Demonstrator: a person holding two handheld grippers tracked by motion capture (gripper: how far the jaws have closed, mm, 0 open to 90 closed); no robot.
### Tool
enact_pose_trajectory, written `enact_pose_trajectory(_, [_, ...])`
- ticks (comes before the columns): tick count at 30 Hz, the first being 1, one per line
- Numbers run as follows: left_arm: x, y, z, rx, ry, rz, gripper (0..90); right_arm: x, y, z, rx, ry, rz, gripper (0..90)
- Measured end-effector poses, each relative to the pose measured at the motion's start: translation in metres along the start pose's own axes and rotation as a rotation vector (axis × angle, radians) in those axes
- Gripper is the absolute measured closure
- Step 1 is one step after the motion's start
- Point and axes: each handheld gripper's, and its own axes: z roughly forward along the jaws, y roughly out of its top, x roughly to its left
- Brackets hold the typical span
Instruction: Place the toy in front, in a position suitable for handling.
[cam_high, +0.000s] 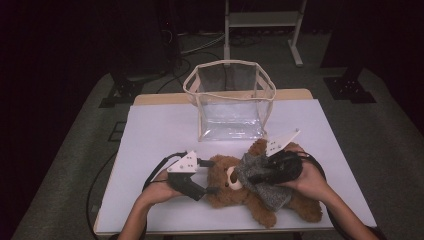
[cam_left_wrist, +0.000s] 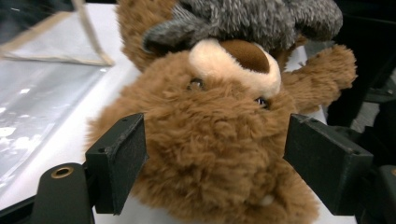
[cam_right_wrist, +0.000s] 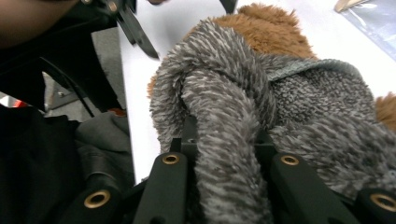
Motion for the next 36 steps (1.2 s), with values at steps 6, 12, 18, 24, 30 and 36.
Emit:
enact_pose_trajectory(6, [-0.004,-0.001,0.007,0.028,-0.019,0.015,20.8,-0.004,0.012,-0.007,-0.015,-0.019,-0.008,74.2])
enact_pose_trajectory(12, [-0.008,0.0,0.007,0.039,-0.029,0.042,20.9,-0.022,0.048,0.011,0.005,0.017,-0.009,74.2])
enact_pose_trajectory(18, [-0.011,0.0,0.005,0.071,-0.043,0.075,20.9,-0.03,0.077,0.052,0.098,0.06,-0.029,74.0])
enact_pose_trajectory(24, [-0.011,-0.001,0.005,0.071,-0.044,0.071,20.4,-0.036,0.081,0.066,0.109,0.068,-0.02,74.1])
enact_pose_trajectory(30, [-0.01,0.0,0.005,0.071,-0.044,0.082,19.8,-0.039,0.058,0.03,0.072,0.027,0.002,74.1])
enact_pose_trajectory(36, [-0.01,0.0,0.006,0.071,-0.042,0.074,19.6,-0.04,0.033,-0.029,-0.031,-0.033,0.036,74.1])
